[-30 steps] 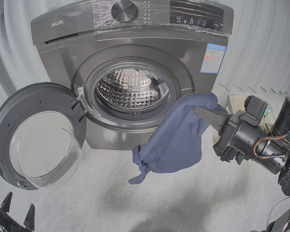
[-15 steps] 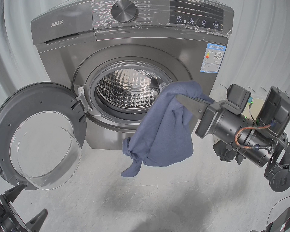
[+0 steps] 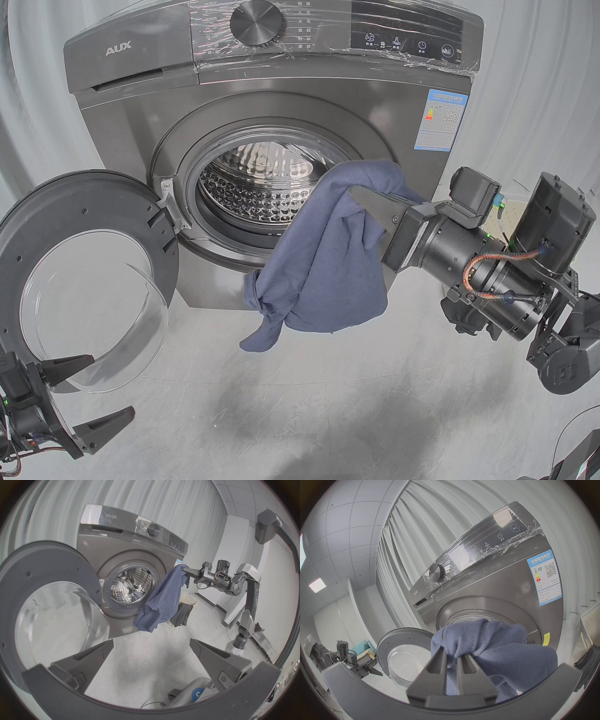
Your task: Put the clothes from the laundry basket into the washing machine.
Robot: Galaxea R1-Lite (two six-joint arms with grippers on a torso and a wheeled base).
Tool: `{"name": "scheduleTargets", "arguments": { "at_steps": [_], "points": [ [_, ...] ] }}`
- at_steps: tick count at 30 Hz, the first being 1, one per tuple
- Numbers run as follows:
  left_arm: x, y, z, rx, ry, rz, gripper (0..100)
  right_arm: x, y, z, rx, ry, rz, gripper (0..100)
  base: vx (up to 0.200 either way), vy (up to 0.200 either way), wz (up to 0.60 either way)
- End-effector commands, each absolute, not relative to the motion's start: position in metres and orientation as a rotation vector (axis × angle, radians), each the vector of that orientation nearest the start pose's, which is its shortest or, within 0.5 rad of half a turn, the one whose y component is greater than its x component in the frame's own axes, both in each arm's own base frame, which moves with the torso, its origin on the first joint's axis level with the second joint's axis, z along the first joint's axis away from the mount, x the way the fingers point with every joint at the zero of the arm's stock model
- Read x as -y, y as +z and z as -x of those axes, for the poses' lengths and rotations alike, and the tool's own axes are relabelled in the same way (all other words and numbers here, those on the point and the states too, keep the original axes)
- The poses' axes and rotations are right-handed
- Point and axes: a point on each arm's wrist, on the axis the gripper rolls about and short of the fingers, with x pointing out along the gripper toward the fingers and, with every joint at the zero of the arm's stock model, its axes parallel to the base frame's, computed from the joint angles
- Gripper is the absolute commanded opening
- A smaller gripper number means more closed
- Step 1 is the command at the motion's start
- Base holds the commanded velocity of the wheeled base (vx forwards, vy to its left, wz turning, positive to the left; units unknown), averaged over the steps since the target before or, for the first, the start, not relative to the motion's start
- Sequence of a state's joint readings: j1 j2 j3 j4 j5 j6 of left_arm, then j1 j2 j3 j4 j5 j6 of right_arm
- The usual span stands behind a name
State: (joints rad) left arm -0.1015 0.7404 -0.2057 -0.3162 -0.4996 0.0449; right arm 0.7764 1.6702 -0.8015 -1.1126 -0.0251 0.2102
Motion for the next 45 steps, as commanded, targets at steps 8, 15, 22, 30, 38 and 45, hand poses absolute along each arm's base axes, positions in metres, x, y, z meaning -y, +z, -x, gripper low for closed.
{"name": "scheduleTargets", "arguments": {
  "at_steps": [8, 15, 22, 30, 38, 45],
  "points": [
    [0.048, 0.158, -0.126, -0.337, -0.791, 0.032, 100, -0.215, 0.240, -0.223, 0.161, 0.762, -0.304, 0, 0.000, 0.000, 0.00],
    [0.072, 0.140, -0.155, -0.415, -0.858, 0.055, 100, -0.213, 0.239, -0.222, 0.158, 0.759, -0.302, 0, 0.000, 0.000, 0.00],
    [0.088, 0.134, -0.182, -0.438, -0.870, 0.074, 100, -0.213, 0.236, -0.218, 0.143, 0.766, -0.300, 0, 0.000, 0.000, 0.00],
    [0.104, 0.127, -0.207, -0.436, -0.890, 0.084, 100, -0.213, 0.236, -0.218, 0.144, 0.768, -0.301, 0, 0.000, 0.000, 0.00],
    [0.119, 0.118, -0.228, -0.426, -0.910, 0.085, 100, -0.214, 0.236, -0.218, 0.145, 0.769, -0.300, 0, 0.000, 0.000, 0.00],
    [0.132, 0.113, -0.249, -0.389, -0.883, 0.090, 100, -0.214, 0.236, -0.217, 0.144, 0.772, -0.301, 0, 0.000, 0.000, 0.00]
  ]
}}
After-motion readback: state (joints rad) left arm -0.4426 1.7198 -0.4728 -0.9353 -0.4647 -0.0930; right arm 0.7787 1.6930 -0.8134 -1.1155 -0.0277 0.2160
